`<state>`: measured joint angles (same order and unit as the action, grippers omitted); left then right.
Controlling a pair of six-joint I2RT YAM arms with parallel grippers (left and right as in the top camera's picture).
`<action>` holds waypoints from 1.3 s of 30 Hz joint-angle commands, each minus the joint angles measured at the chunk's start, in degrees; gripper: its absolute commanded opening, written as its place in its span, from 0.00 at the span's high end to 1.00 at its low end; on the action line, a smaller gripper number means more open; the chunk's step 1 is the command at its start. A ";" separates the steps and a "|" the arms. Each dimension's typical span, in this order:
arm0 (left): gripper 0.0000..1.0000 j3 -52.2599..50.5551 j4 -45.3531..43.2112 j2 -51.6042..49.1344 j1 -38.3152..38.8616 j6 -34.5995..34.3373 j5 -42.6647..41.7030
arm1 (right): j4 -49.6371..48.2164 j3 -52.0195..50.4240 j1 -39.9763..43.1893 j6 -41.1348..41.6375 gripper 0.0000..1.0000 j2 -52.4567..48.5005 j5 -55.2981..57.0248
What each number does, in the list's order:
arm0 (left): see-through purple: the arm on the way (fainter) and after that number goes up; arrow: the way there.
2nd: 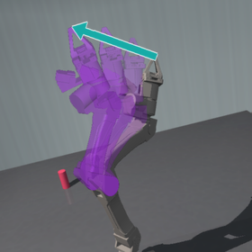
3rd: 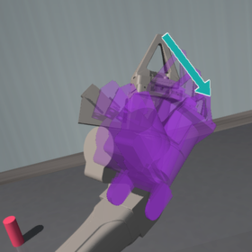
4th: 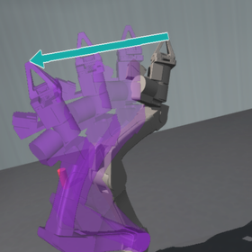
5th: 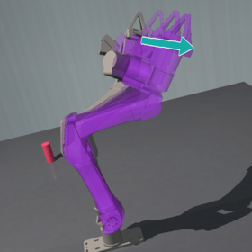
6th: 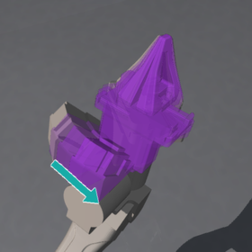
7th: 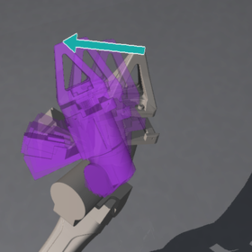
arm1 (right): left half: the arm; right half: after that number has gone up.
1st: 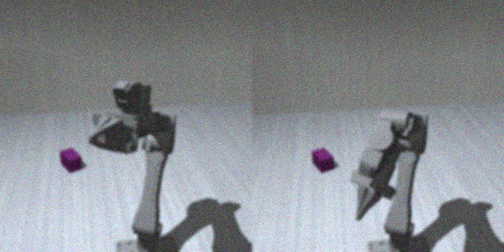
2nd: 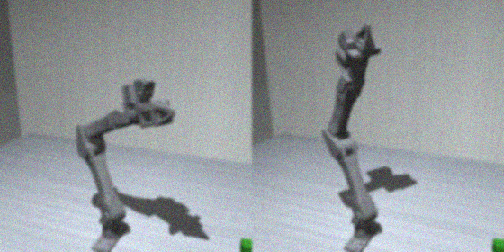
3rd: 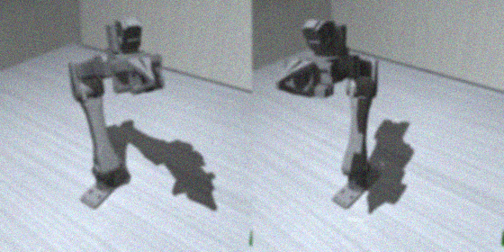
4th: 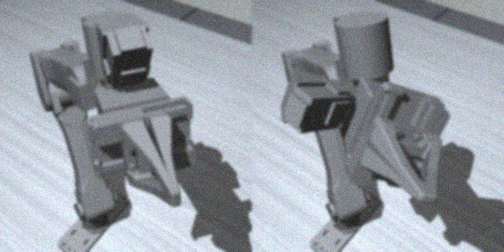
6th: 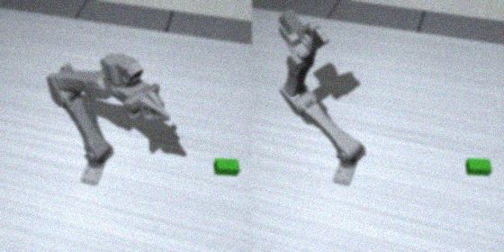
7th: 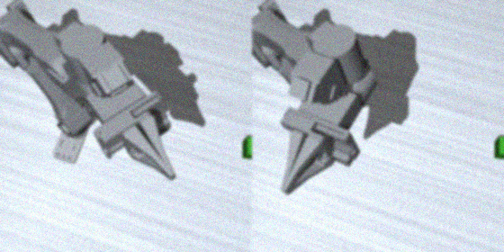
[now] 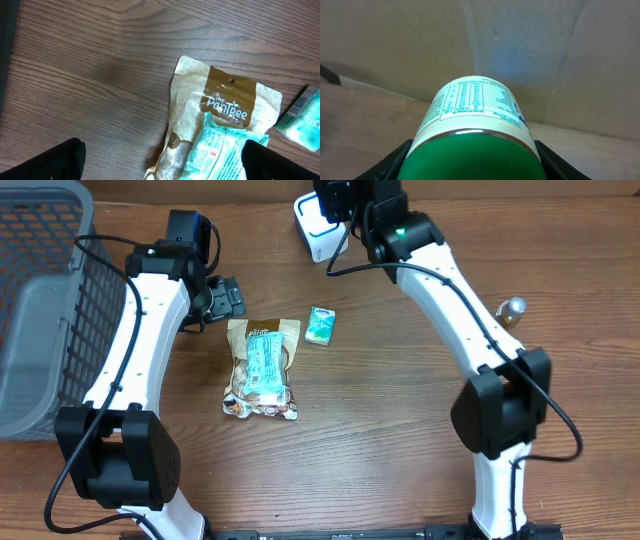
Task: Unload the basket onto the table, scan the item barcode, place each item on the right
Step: 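Carry the green jar up to the scanner with the right gripper, then carry the green jar right and lower it onto the table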
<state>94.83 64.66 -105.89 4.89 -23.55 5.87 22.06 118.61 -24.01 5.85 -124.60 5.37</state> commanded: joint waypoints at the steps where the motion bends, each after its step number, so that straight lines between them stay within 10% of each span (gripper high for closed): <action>1: 0.00 0.81 -0.22 0.79 0.44 0.85 0.50 | -4.33 -0.11 0.02 -5.40 0.96 -4.55 0.61; 11: 0.00 0.81 -0.22 0.76 0.44 0.85 0.50 | -17.79 -0.11 0.02 -21.03 0.96 -11.58 1.49; 39: 0.00 0.81 -0.22 0.79 0.44 0.85 0.50 | -28.96 -0.17 0.42 -20.85 0.96 -20.20 1.66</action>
<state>94.83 64.69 -105.89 4.89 -23.55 5.87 -5.58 117.89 -23.99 -15.05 -142.65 6.44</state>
